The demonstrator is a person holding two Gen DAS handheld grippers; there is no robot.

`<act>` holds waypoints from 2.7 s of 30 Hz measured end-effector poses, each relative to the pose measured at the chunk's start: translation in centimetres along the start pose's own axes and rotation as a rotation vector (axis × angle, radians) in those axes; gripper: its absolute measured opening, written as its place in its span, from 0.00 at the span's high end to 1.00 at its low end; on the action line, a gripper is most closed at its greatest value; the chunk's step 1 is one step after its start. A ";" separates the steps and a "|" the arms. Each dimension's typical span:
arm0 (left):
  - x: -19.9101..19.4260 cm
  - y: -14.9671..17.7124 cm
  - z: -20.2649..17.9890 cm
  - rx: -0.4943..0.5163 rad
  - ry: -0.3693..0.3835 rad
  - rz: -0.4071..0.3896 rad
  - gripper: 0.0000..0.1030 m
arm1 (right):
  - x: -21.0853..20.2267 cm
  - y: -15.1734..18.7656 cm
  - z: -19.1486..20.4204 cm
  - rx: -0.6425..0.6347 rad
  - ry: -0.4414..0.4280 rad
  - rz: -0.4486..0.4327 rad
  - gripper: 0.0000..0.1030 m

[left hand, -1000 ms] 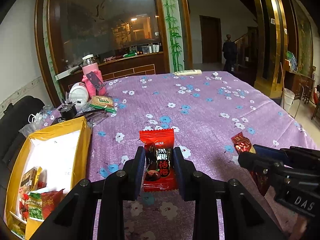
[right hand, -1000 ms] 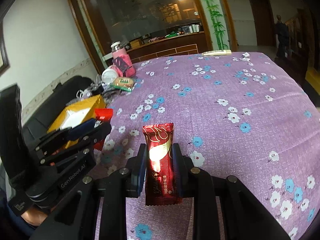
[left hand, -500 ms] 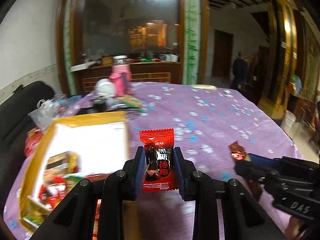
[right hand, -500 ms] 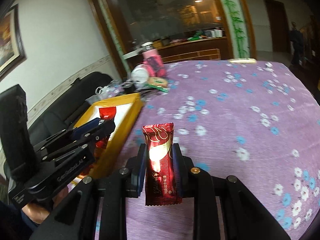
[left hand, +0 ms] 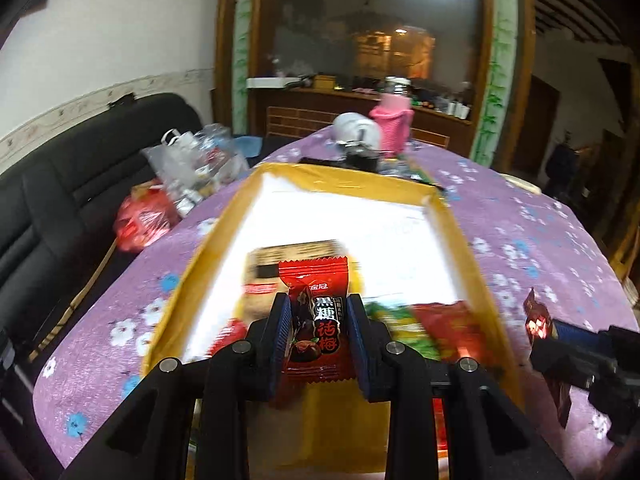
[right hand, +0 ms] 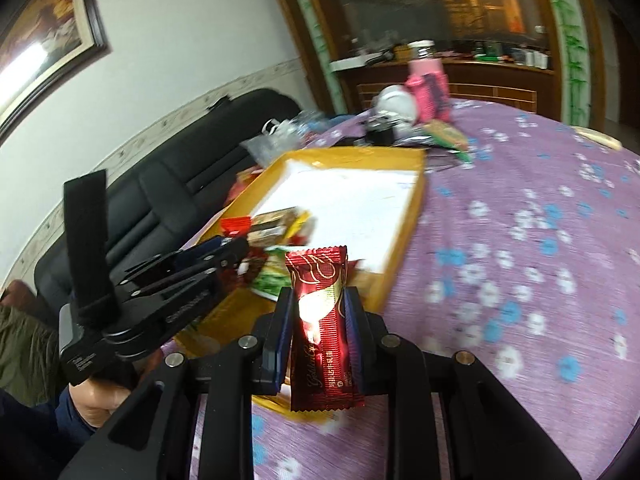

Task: Organize snacks
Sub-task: 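Lift and carry the red candy and chocolate bar over the foam box, then lower both grippers into the box and open them to release the snacks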

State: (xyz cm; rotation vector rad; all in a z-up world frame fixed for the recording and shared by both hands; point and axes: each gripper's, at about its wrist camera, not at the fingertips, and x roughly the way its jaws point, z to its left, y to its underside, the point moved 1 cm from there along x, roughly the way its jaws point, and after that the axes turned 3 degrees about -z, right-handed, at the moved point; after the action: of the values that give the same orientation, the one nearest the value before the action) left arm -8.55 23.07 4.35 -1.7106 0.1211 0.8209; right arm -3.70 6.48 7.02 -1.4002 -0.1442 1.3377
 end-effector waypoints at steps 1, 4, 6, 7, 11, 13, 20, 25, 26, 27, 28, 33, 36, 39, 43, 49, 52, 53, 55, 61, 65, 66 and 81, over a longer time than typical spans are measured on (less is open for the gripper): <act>0.2 0.1 0.1 -0.002 -0.004 0.005 0.71 | 0.5 0.0 0.4 -0.007 -0.002 0.007 0.77; 0.8 0.4 0.3 -0.006 -0.012 0.027 0.71 | 1.9 0.2 1.0 -0.011 -0.006 0.038 0.77; 1.3 0.7 0.2 -0.001 -0.009 0.048 0.71 | 2.7 0.5 1.3 -0.020 -0.004 0.055 0.77; 1.6 0.7 0.3 -0.007 0.001 0.061 0.71 | 3.0 0.6 1.4 -0.026 0.001 0.063 0.77; 2.2 0.8 0.5 -0.023 0.008 0.093 0.71 | 4.0 0.8 1.3 -0.037 0.035 0.075 0.77; 2.5 0.9 0.5 -0.024 0.010 0.112 0.71 | 4.5 0.6 1.1 -0.034 0.043 0.078 0.77; 2.9 0.9 0.6 -0.027 0.008 0.136 0.71 | 5.2 0.5 0.7 -0.014 0.047 0.077 0.77; 2.9 0.9 0.3 -0.021 0.006 0.140 0.71 | 5.7 0.3 0.4 -0.005 0.056 0.074 0.77; 3.0 0.9 0.3 -0.020 0.006 0.141 0.71 | 5.8 0.3 0.4 -0.002 0.057 0.075 0.77; 3.0 0.9 0.3 -0.019 0.006 0.142 0.71 | 5.9 0.3 0.3 0.000 0.059 0.077 0.77; 3.0 0.9 0.2 -0.018 0.006 0.143 0.71 | 6.1 0.4 0.2 0.002 0.059 0.077 0.77; 3.0 0.8 0.3 -0.018 0.005 0.144 0.71 | 6.1 0.5 0.3 0.000 0.060 0.075 0.77; 3.0 0.8 0.3 -0.018 0.005 0.144 0.71 | 6.1 0.5 0.3 -0.001 0.059 0.073 0.77; 3.0 0.8 0.3 -0.018 0.004 0.142 0.71 | 5.9 0.5 0.4 -0.003 0.056 0.072 0.77; 2.9 0.8 0.3 -0.017 -0.003 0.134 0.70 | 5.5 0.5 0.8 -0.013 0.052 0.063 0.76; 2.6 0.7 0.2 -0.012 -0.015 0.118 0.70 | 5.1 0.6 1.2 -0.018 0.041 0.059 0.75; 2.5 0.7 0.2 -0.009 -0.023 0.114 0.70 | 4.8 0.7 1.3 -0.019 0.034 0.056 0.74; 2.5 0.8 0.3 -0.009 -0.023 0.112 0.70 | 4.7 0.8 1.3 -0.020 0.033 0.053 0.74; 2.4 0.8 0.3 -0.007 -0.028 0.109 0.70 | 4.4 0.8 1.4 -0.022 0.034 0.048 0.74; 2.0 0.8 0.3 -0.003 -0.044 0.093 0.68 | 3.8 1.0 1.5 -0.020 0.025 0.037 0.74; 1.9 0.8 0.2 0.002 -0.048 0.091 0.67 | 3.4 1.1 1.7 -0.025 0.018 0.032 0.74; 1.9 0.8 0.2 0.002 -0.050 0.092 0.66 | 3.4 1.2 1.7 -0.026 0.018 0.032 0.74; 1.4 0.8 0.1 0.012 -0.070 0.072 0.54 | 3.1 1.6 2.0 -0.036 -0.002 0.030 0.74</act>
State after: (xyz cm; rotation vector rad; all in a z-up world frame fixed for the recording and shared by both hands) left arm -7.98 23.39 2.90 -1.6719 0.1399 0.9304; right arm -5.01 9.30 4.57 -1.4367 -0.1498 1.3674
